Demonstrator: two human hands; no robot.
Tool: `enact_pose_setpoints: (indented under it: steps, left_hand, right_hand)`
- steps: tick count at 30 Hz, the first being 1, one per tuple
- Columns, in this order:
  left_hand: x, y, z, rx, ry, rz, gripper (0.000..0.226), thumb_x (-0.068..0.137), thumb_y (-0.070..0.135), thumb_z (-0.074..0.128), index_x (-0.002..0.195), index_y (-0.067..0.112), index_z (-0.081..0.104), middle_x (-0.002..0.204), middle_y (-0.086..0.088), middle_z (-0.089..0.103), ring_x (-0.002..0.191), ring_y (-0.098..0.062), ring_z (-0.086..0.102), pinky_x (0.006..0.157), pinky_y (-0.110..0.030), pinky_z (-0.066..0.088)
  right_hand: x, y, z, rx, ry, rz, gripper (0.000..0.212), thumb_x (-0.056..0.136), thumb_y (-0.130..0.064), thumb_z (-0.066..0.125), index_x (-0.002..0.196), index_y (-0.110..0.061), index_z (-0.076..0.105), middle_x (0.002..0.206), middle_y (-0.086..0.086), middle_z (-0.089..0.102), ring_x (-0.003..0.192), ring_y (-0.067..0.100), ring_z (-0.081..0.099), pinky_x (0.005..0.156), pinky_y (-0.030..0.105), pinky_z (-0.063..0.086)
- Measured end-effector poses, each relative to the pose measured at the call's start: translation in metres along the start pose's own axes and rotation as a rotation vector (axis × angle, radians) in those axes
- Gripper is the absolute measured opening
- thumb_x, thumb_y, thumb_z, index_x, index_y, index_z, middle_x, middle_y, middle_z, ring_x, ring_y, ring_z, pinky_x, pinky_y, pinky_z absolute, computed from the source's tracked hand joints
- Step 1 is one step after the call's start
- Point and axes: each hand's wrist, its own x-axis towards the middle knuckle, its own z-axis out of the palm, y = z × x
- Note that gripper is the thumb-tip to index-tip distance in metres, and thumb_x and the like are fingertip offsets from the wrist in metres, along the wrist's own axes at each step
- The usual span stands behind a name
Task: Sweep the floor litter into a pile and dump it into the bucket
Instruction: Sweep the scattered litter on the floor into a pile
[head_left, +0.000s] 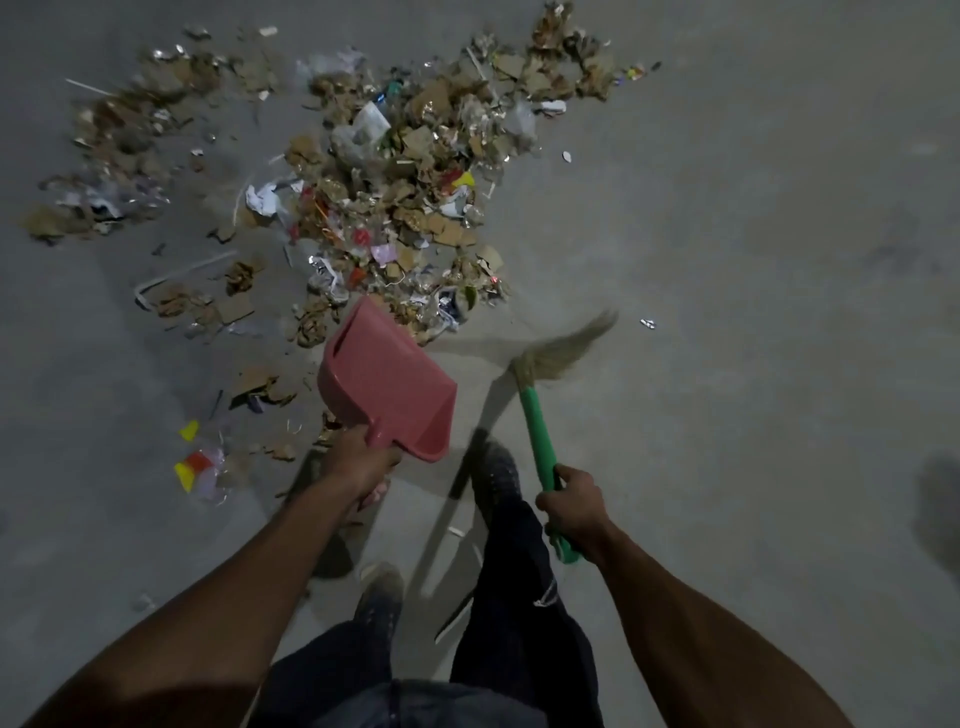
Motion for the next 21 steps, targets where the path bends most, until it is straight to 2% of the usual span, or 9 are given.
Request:
enact_pose_setpoints:
  steps: [2, 4, 8, 11, 14, 17, 19, 21]
  left_hand:
    - [0.014, 0.019, 0.01, -0.039, 0.02, -0.045, 0.006, 0.09, 0.008, 0.06, 0.089, 0.013, 0.057, 0.06, -0.011, 0.054, 0.046, -0.018, 0.047, 0.043, -0.024, 0.037]
    - [0.025, 0.038, 0.019, -0.073, 0.053, -0.075, 0.007, 0.09, 0.008, 0.06, 0.088, 0.014, 0.057, 0.065, -0.012, 0.055, 0.047, -0.018, 0.047, 0.045, -0.026, 0.037]
    - [0.044, 0.072, 0.03, -0.122, 0.134, -0.116, 0.01, 0.089, 0.008, 0.061, 0.084, 0.015, 0.056, 0.069, -0.013, 0.058, 0.049, -0.019, 0.048, 0.049, -0.029, 0.041]
    - [0.053, 0.092, 0.032, -0.122, 0.177, -0.131, 0.014, 0.09, 0.009, 0.06, 0.081, 0.017, 0.054, 0.068, -0.013, 0.058, 0.05, -0.02, 0.049, 0.053, -0.032, 0.043]
    - [0.059, 0.108, 0.035, -0.122, 0.197, -0.134, 0.015, 0.09, 0.009, 0.061, 0.079, 0.017, 0.054, 0.068, -0.013, 0.058, 0.049, -0.02, 0.049, 0.051, -0.03, 0.042]
    - [0.061, 0.122, 0.039, -0.155, 0.195, -0.127, 0.004, 0.09, 0.01, 0.063, 0.089, 0.009, 0.059, 0.069, -0.013, 0.06, 0.047, -0.019, 0.049, 0.05, -0.029, 0.041]
    - [0.061, 0.132, 0.045, -0.174, 0.181, -0.112, 0.009, 0.089, 0.01, 0.063, 0.096, 0.006, 0.059, 0.068, -0.014, 0.059, 0.044, -0.019, 0.048, 0.047, -0.027, 0.04]
    - [0.059, 0.143, 0.053, -0.186, 0.166, -0.09, 0.012, 0.088, 0.008, 0.062, 0.1, 0.006, 0.059, 0.064, -0.012, 0.055, 0.042, -0.019, 0.044, 0.044, -0.023, 0.036]
  right_hand:
    - [0.035, -0.027, -0.01, -0.107, -0.05, -0.081, 0.038, 0.08, -0.014, 0.065, 0.116, -0.005, 0.061, 0.1, 0.018, 0.067, 0.088, 0.036, 0.068, 0.075, 0.042, 0.058]
    - [0.067, -0.055, -0.019, -0.217, -0.11, -0.148, 0.033, 0.083, -0.015, 0.062, 0.114, -0.006, 0.06, 0.104, 0.017, 0.066, 0.089, 0.036, 0.068, 0.078, 0.043, 0.059]
    - [0.117, -0.105, -0.039, -0.386, -0.212, -0.27, 0.041, 0.084, -0.015, 0.061, 0.123, -0.007, 0.055, 0.108, 0.015, 0.065, 0.088, 0.034, 0.068, 0.077, 0.045, 0.06]
    - [0.136, -0.136, -0.058, -0.473, -0.227, -0.371, 0.045, 0.083, -0.014, 0.06, 0.127, -0.01, 0.054, 0.108, 0.016, 0.065, 0.089, 0.034, 0.066, 0.078, 0.042, 0.058]
    - [0.139, -0.142, -0.079, -0.387, -0.214, -0.377, 0.057, 0.081, -0.01, 0.059, 0.136, -0.014, 0.049, 0.108, 0.015, 0.065, 0.087, 0.036, 0.066, 0.076, 0.046, 0.059]
    - [0.126, -0.127, -0.102, -0.24, -0.152, -0.31, 0.061, 0.078, -0.009, 0.059, 0.138, -0.013, 0.047, 0.103, 0.015, 0.066, 0.078, 0.037, 0.069, 0.07, 0.051, 0.059]
    - [0.114, -0.111, -0.117, -0.16, -0.097, -0.254, 0.058, 0.079, -0.008, 0.058, 0.136, -0.012, 0.048, 0.096, 0.013, 0.066, 0.068, 0.034, 0.068, 0.061, 0.045, 0.06]
    - [0.103, -0.093, -0.131, -0.063, -0.05, -0.171, 0.062, 0.081, -0.005, 0.056, 0.141, -0.015, 0.045, 0.094, 0.011, 0.066, 0.059, 0.031, 0.068, 0.051, 0.039, 0.059]
